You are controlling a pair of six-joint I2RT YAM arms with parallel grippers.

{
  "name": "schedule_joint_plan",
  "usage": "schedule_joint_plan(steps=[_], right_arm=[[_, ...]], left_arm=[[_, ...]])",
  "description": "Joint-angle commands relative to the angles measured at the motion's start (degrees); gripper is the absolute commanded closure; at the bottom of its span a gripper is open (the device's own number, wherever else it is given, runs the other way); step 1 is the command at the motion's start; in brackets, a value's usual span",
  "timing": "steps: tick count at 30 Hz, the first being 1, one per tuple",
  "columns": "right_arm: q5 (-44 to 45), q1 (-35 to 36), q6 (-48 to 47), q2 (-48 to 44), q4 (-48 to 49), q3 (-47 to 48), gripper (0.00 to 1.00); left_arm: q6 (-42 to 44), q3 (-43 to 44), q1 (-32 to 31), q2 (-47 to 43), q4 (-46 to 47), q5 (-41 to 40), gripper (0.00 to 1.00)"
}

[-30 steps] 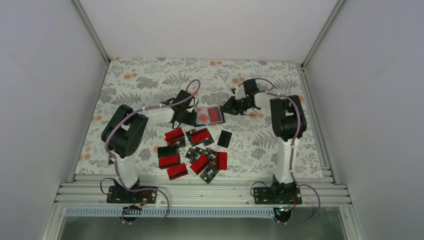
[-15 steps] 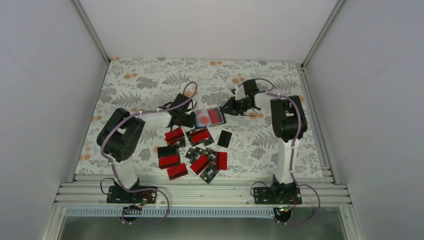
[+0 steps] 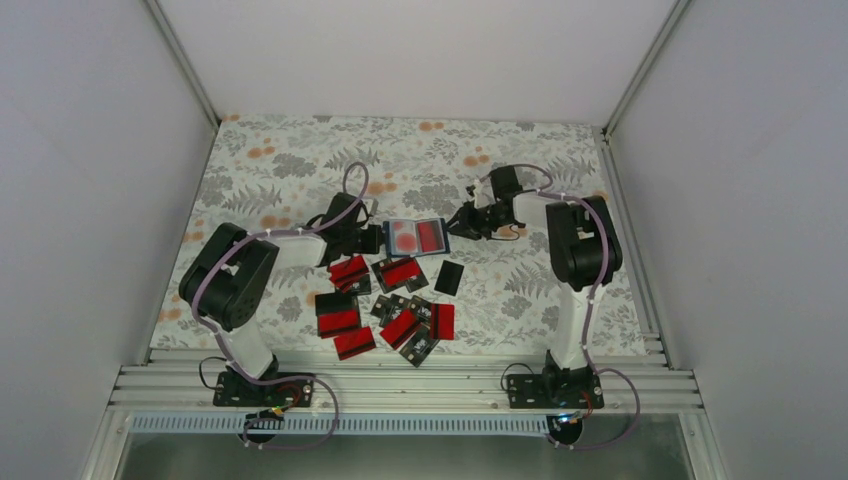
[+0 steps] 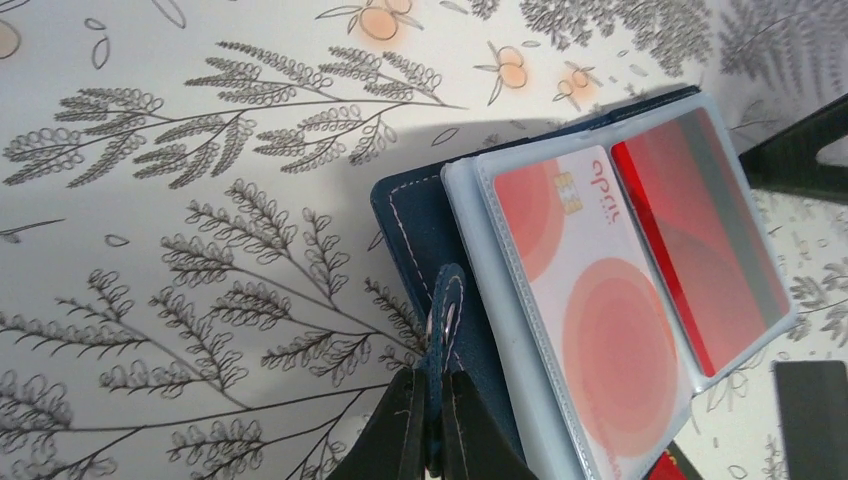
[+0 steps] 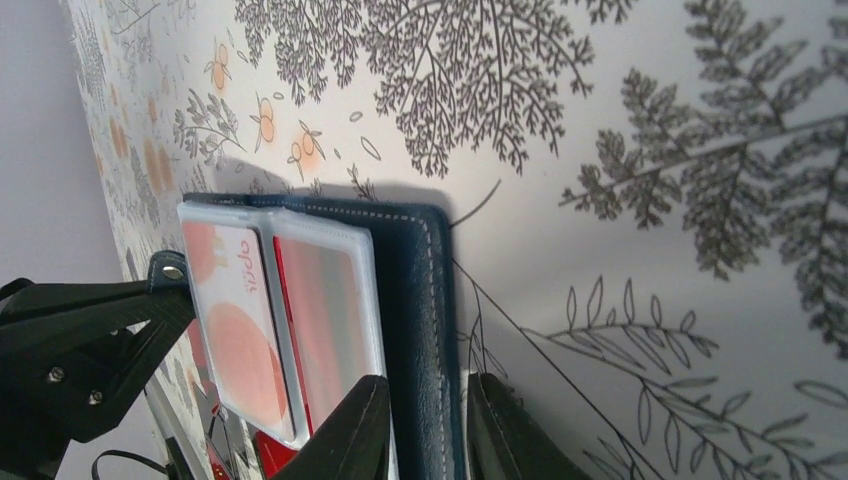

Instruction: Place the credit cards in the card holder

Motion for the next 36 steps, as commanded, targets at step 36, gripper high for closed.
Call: schedule_joint_plan(steps=[36], right_arm=[[-13.08, 3.80, 4.47, -6.79, 0.76, -1.69, 0.63]], left_arm=[[-2.01, -0.40, 0.39, 4.24, 13.53, 13.50, 0.98]])
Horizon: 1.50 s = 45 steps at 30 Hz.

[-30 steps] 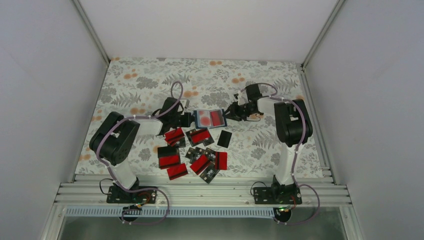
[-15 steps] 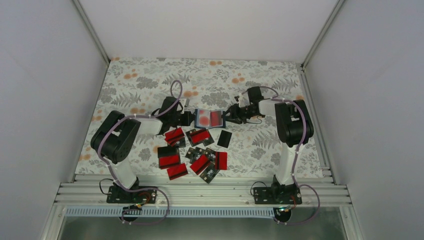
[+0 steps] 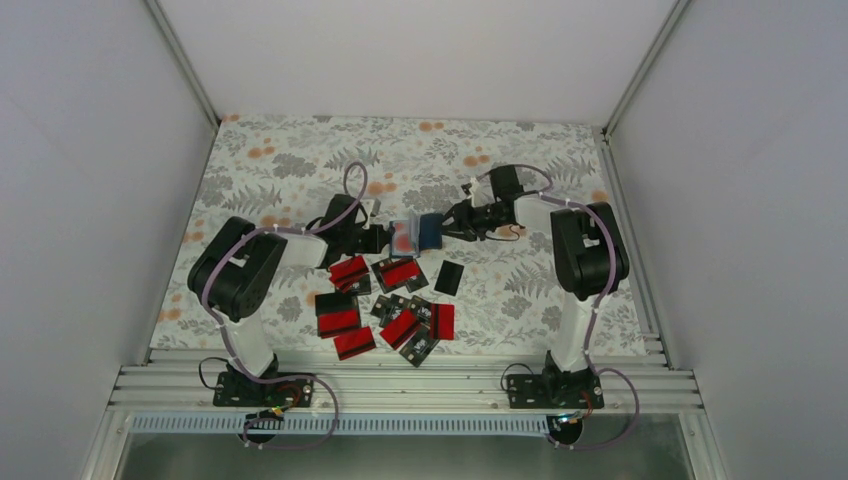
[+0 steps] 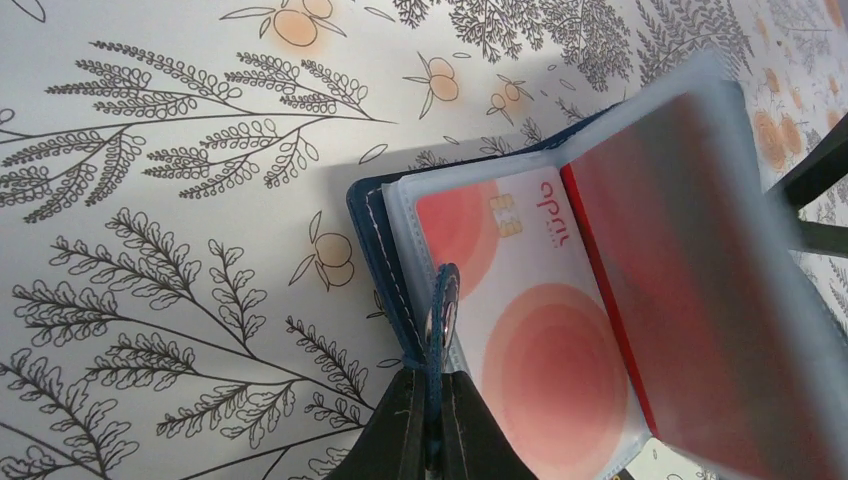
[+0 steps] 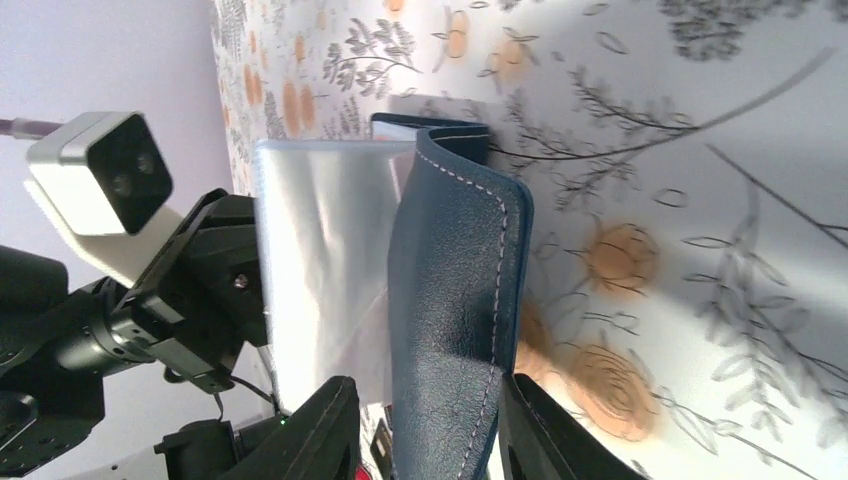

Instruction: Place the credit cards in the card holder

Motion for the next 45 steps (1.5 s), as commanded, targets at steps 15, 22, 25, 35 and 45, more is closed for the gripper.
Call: schedule_joint_plan(steps=[15, 22, 25, 35, 45], right_arm=[[-1.65, 9.18, 2.64, 2.85, -0.89, 8.67, 0.63], [-1.27, 10.56, 3.03, 7.59, 0.23, 11.30, 0.64], [-0.18, 10.57, 2.95, 9.68, 0.21, 12.31, 0.64], [5.90, 10.23, 0.58, 12.66, -2.01, 11.34, 0.66], [6.70, 10.00, 0.11, 12.71, -2.40, 10.48, 0.67]], left_arm=[[1.11, 2.18, -1.29, 1.01, 2.34, 4.81, 0.98], [1.05, 2.50, -1.40, 1.45, 2.55, 5.31, 0.98], [0.63, 2.20, -1.38, 1.82, 3.41, 5.93, 0.98], [-0.57, -1.56, -0.58, -0.53, 6.21, 5.66, 0.98], [-1.65, -5.60, 0.80, -1.58, 12.64, 8.33, 0.98]])
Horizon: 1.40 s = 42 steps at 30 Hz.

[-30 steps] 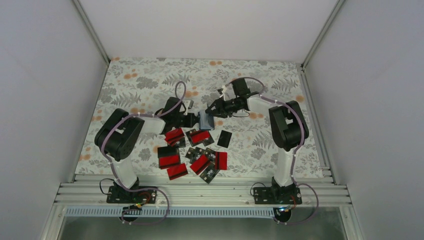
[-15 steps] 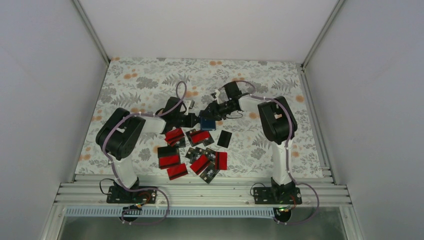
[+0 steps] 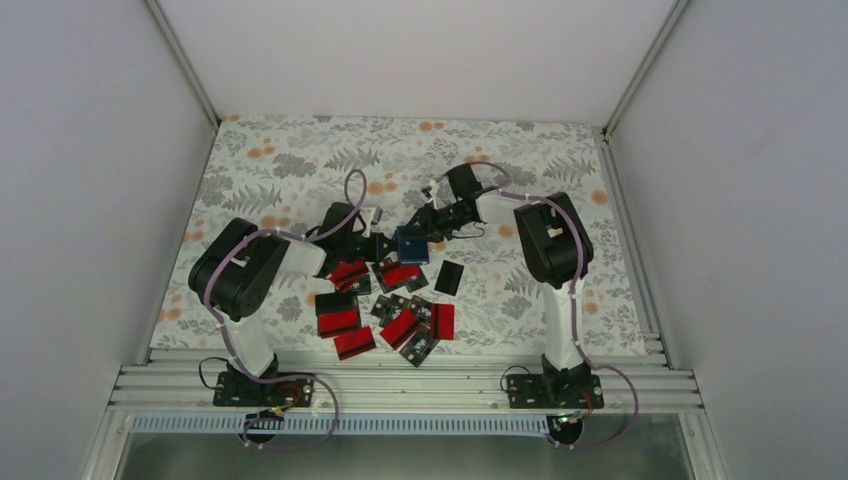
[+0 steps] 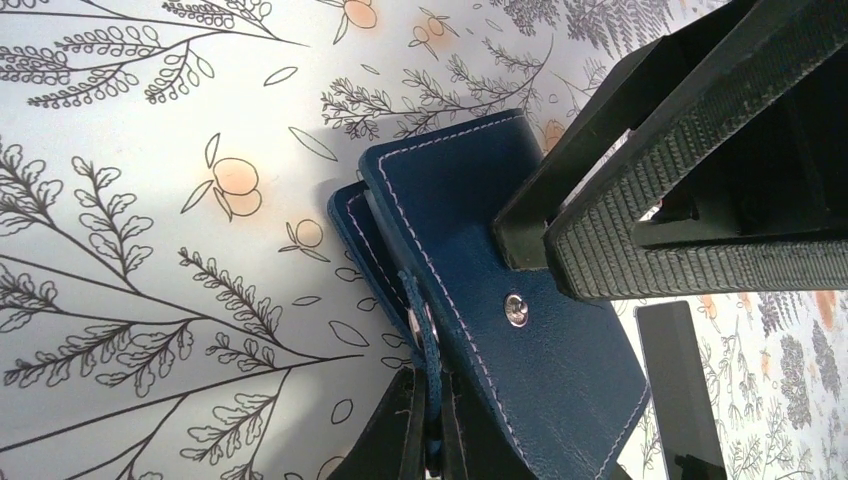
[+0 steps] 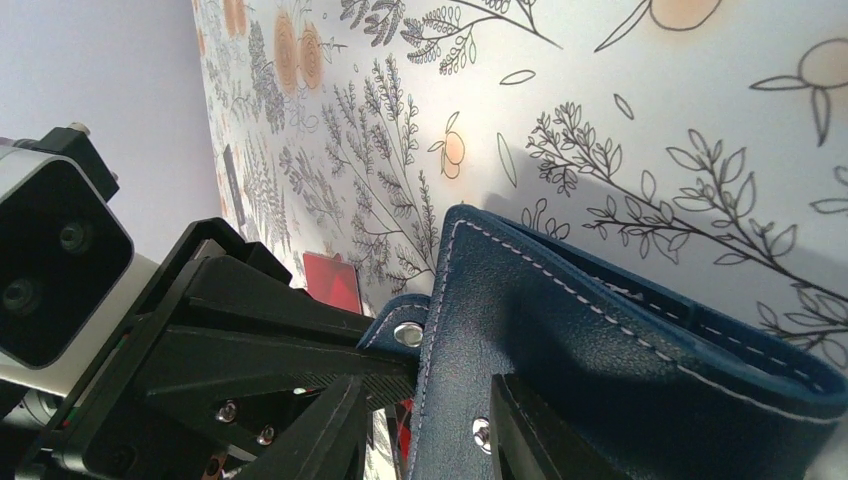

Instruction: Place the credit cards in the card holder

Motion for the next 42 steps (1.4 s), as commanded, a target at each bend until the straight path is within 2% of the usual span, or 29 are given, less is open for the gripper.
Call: schedule_joint_plan(steps=[1, 5, 13, 23, 31, 36, 42], right_arm=[[5.42, -0.20, -1.09, 2.11, -2.22, -1.31, 0.67], [5.85, -0.22, -1.34, 2.25, -2.45, -1.64, 0.67], [6.06, -0.19, -1.38, 2.10, -2.54, -1.82, 0.67], [6.08, -0.16, -1.44, 2.14, -2.37, -2.41, 0.67], [5.95, -0.14, -1.44, 1.99, -2.37, -2.36, 0.67], [5.86, -0.10, -1.35, 2.08, -2.41, -2.02, 0.67], [5.94, -0.13, -1.44, 2.41, -3.19, -1.01, 0.67]], left_arm=[[-1.31, -1.31, 0.98, -2.13, 6.08, 1.66, 0.98], [-6.11, -4.62, 1.63, -3.87, 11.04, -0.40, 0.98], [-8.05, -4.90, 1.89, -2.90, 13.01, -0.13, 0.98], [-17.54, -7.99, 2.46, -2.45, 21.01, -0.76, 0.98], [-18.59, -7.57, 2.51, -0.35, 22.92, 1.00, 0.97], [-21.20, -10.16, 2.51, 0.10, 30.23, 2.07, 0.97], [-17.06, -9.58, 2.51, 1.40, 32.46, 5.44, 0.94]])
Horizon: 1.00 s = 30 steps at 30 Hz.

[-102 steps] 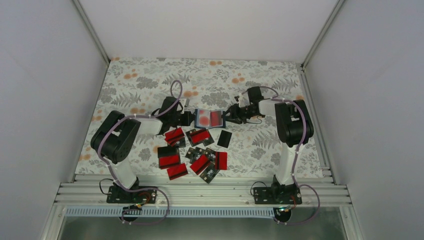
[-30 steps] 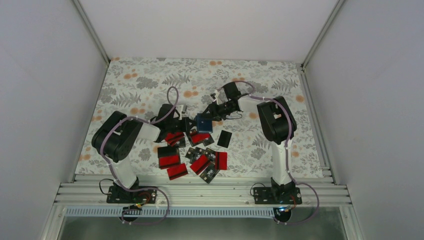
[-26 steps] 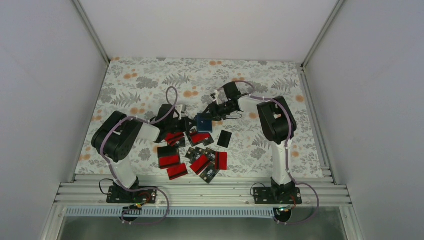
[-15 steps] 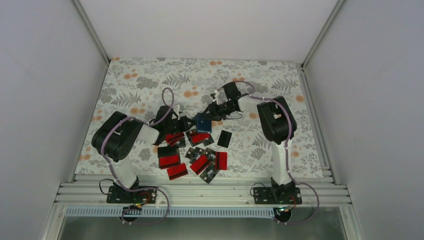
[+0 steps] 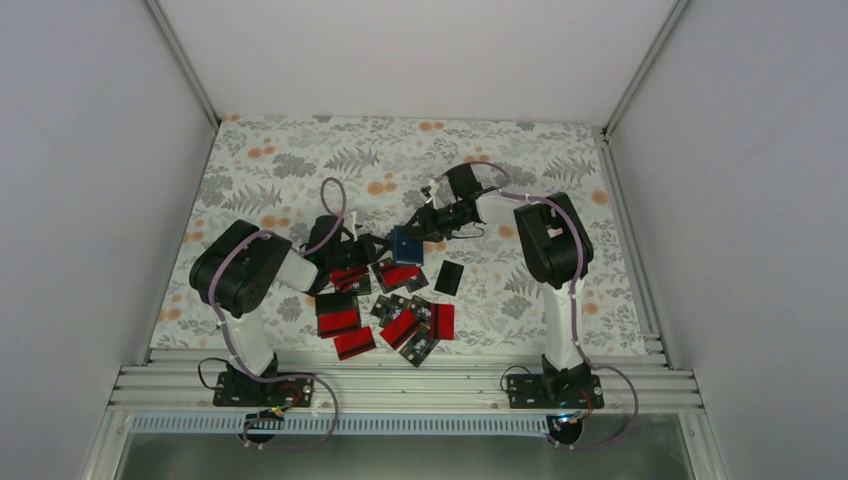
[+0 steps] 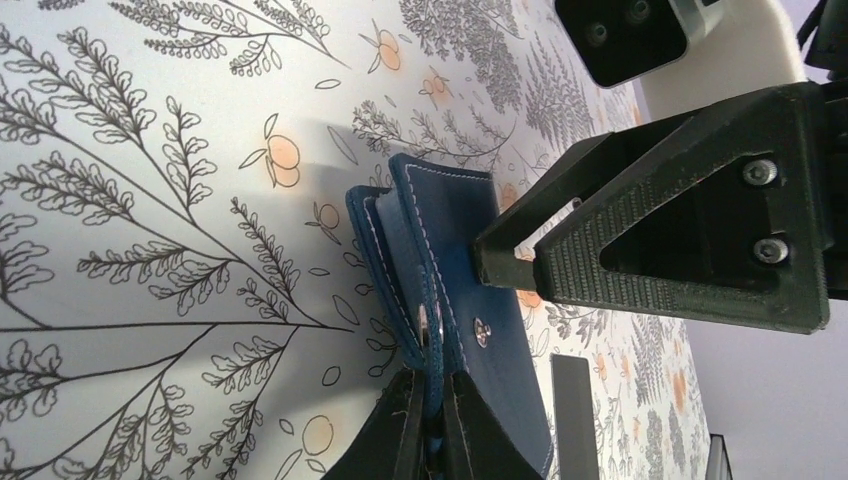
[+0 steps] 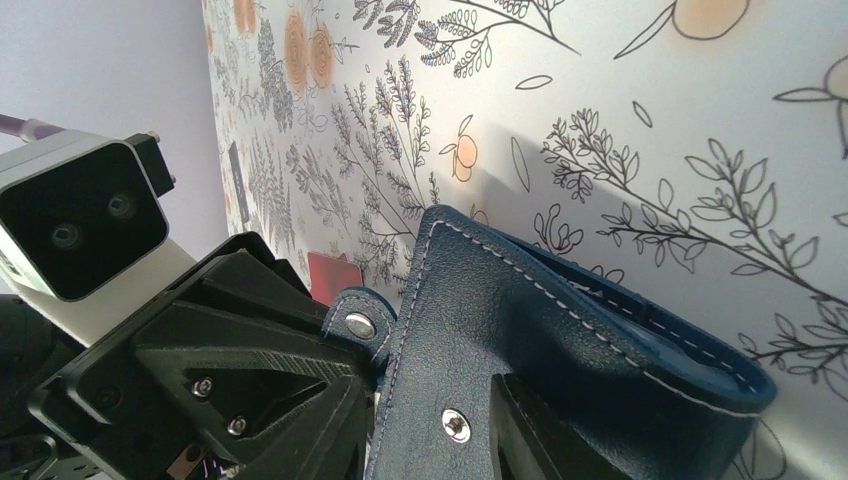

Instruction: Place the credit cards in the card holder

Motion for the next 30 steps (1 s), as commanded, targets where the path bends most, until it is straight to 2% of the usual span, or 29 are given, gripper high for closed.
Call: schedule_joint_plan(steps=[1, 8, 12, 18, 25, 28, 30], right_arm=[[6.43, -0.13, -0.91, 2.36, -4.18, -0.62, 0.67], [6.24, -0.12, -1.00, 2.50, -4.58, 0.05, 0.67], [6.30, -0.12, -1.26, 2.62, -5.08, 0.65, 0.67], [6.31, -0.12, -1.27, 2.78, -5.06, 0.66, 0.66], [6.38, -0.12, -1.36, 3.46, -5.18, 0.68, 0.66], [6.62, -0.12, -1.68, 3.33, -5.58, 0.68, 0.66], [6.76, -0.12, -1.79, 3.26, -5.72, 0.56, 0.66]], left_arm=[[3.49, 0.63, 0.62, 0.49, 9.42, 3.83, 0.94], [9.12, 4.02, 0.57, 2.83, 6.54, 9.64, 0.92], [11.03, 3.38, 0.54, 1.96, 5.46, 8.19, 0.91], [7.85, -0.35, 0.70, -0.40, 7.07, 1.89, 0.89], [4.73, -1.87, 0.81, 0.50, 15.08, 4.07, 0.81], [6.65, 0.29, 0.78, 0.95, 11.88, 5.20, 0.80], [10.31, 2.24, 0.80, -0.02, 3.44, 2.25, 0.78]])
